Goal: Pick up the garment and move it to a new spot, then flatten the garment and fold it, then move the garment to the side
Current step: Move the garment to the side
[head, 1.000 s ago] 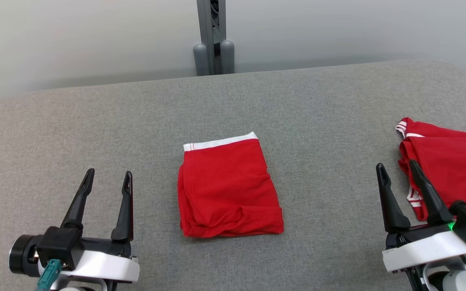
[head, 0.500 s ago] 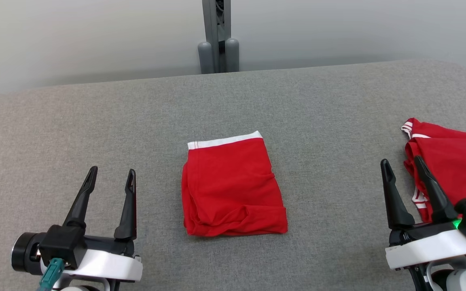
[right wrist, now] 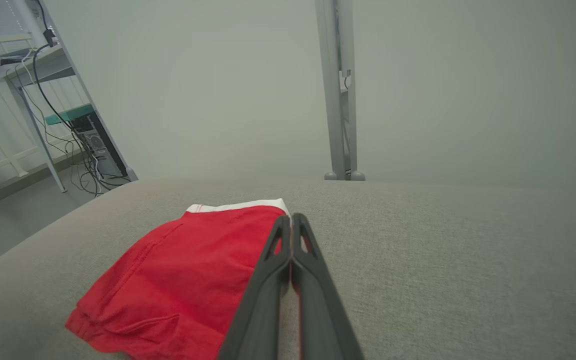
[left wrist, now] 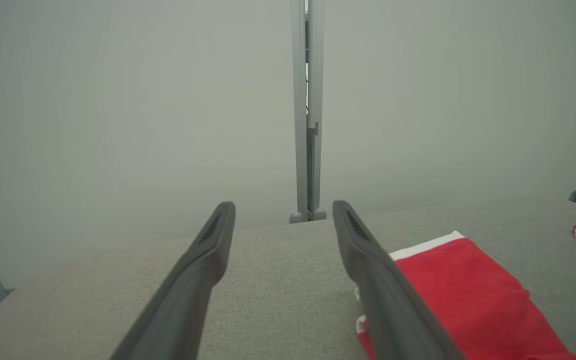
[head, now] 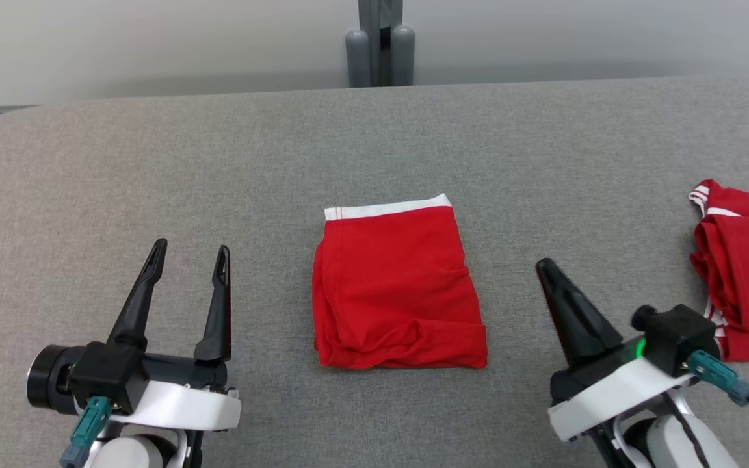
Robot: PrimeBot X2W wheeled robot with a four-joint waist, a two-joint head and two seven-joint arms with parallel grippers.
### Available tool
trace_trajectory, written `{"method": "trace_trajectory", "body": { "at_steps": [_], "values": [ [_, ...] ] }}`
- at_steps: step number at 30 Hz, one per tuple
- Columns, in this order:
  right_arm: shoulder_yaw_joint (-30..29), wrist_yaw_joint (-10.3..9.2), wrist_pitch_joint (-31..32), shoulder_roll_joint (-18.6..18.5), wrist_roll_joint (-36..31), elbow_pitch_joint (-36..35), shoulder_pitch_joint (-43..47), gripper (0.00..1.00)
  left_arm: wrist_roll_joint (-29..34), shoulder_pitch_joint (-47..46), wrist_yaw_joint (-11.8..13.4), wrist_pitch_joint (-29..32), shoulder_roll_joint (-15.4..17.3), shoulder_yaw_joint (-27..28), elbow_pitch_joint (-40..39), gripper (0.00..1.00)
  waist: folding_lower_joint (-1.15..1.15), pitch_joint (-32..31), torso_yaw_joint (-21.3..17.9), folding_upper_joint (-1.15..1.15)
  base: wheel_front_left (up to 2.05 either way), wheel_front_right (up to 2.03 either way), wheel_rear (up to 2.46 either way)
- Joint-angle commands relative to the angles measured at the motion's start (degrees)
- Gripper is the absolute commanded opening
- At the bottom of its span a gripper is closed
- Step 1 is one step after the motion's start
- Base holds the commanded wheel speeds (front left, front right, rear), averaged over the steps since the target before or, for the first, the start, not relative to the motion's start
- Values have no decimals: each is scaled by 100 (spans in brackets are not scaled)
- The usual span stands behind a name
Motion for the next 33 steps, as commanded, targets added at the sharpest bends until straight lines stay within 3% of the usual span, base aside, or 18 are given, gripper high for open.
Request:
{"method": "trace_trajectory", "body": {
  "at_steps": [1, 10, 20, 33],
  "values": [
    [350, 1, 32, -110, 104, 171, -177, 0, -13, -157, -6, -51, 5, -45, 1, 100, 0, 201, 158, 0, 0, 0, 0],
    [1907, 1, -157, -399, 700, 1233, -1016, 0, -91, -499, -49, -217, -98, -173, 302, 100, 0, 518, 457, 0, 0, 0, 0],
    [2665, 1, -234, -645, 1302, 2252, -1496, 0, -145, -607, -56, -316, -115, -196, 518, 100, 0, 576, 525, 0, 0, 0, 0],
    [3628, 1, -235, -1153, 2072, 1943, -1427, 0, -183, -678, -57, -355, -80, -130, 632, 100, 0, 614, 317, 0, 0, 0, 0]
  ]
}}
